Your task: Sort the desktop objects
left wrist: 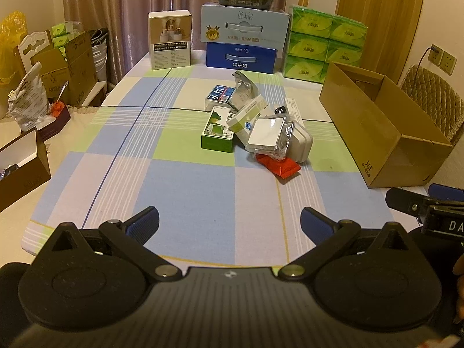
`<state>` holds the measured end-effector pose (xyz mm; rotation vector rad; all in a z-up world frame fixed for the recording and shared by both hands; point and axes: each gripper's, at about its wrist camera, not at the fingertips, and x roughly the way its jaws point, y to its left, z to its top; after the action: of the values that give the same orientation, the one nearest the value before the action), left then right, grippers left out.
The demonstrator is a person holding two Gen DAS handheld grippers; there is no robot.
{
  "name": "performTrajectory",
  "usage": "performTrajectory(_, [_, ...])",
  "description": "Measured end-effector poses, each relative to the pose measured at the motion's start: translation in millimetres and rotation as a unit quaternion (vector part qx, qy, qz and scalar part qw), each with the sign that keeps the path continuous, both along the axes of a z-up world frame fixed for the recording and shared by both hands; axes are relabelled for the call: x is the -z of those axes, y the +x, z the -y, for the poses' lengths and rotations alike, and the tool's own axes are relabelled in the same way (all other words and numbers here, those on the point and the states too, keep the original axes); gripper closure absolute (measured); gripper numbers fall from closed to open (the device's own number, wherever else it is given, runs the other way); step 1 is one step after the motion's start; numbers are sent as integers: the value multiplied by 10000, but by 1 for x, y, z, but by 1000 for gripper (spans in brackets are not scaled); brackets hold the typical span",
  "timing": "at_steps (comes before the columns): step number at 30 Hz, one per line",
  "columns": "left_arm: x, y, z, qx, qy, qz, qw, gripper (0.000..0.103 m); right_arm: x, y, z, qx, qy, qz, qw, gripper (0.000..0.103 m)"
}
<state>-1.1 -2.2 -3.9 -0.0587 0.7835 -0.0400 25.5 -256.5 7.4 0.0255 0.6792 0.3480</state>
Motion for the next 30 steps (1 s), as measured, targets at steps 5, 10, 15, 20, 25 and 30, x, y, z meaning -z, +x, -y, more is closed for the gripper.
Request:
performTrajectory(5, [0, 0, 0, 0, -3, 0, 10000, 1, 3, -1, 0, -8, -12, -20, 10000, 2])
performTrajectory(10, [0, 0, 0, -6, 2, -5, 10000, 1, 2, -1, -1, -11, -20, -32, 10000, 2])
performTrajectory(15, [4, -1, 2, -1, 9, -14, 10000, 1, 2, -2, -1, -12, -20, -37, 10000, 2])
performTrajectory(20, [4, -1, 2, -9, 8, -14, 10000, 1, 3, -3, -1, -17, -35, -49, 10000, 2])
performTrajectory(25, [5, -1, 3, -14, 11, -26, 10000, 1, 3, -2, -1, -19, -35, -59, 10000, 2])
performTrajectory(30, [6, 0, 5, -7, 20, -58, 10000, 1, 3, -2, -2, -19, -33, -63, 10000, 2])
